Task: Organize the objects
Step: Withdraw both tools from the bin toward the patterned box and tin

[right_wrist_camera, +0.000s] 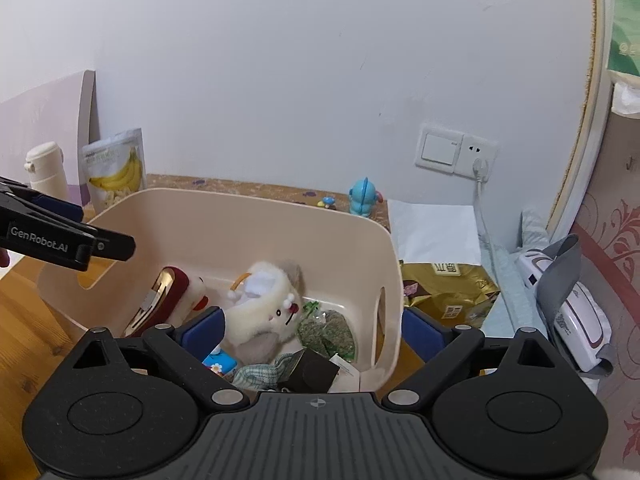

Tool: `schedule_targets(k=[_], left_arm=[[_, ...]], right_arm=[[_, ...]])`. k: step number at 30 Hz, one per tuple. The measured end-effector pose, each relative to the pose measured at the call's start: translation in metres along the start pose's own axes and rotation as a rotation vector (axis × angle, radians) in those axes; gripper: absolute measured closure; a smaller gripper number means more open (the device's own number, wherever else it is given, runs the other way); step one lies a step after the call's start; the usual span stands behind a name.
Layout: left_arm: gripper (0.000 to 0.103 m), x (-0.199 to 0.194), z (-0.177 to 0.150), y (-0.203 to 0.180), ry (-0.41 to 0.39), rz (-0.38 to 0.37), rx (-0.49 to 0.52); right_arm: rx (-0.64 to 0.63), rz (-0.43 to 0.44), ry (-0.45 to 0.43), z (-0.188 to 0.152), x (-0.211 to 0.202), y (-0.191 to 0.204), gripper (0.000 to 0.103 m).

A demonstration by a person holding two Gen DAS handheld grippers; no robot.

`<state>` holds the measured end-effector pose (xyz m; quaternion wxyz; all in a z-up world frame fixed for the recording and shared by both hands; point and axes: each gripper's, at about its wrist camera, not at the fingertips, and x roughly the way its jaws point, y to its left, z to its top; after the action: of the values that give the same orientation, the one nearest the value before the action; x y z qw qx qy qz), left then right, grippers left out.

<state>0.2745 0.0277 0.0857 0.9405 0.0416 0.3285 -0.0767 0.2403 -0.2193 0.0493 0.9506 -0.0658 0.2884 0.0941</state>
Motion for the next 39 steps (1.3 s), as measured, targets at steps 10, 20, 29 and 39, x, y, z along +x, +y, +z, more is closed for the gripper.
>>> schedule_targets(k=[10, 20, 29, 39], left_arm=[[0.016, -0.034, -0.014, -0.009, -0.044, 0.007, 0.017], [0.015, -0.055, -0.045, -0.009, -0.032, 0.022, 0.012], [0.015, -0.064, -0.081, -0.01, -0.002, 0.036, 0.001], [0.015, -0.061, -0.117, -0.021, 0.037, 0.026, 0.0]], right_arm=[[0.022, -0.018, -0.019, -0.012, -0.025, -0.005, 0.004], [0.03, -0.019, -0.019, -0.032, -0.048, -0.007, 0.004], [0.028, -0.017, -0.003, -0.056, -0.064, -0.008, 0.004], [0.03, -0.009, 0.037, -0.085, -0.067, -0.014, 0.003]])
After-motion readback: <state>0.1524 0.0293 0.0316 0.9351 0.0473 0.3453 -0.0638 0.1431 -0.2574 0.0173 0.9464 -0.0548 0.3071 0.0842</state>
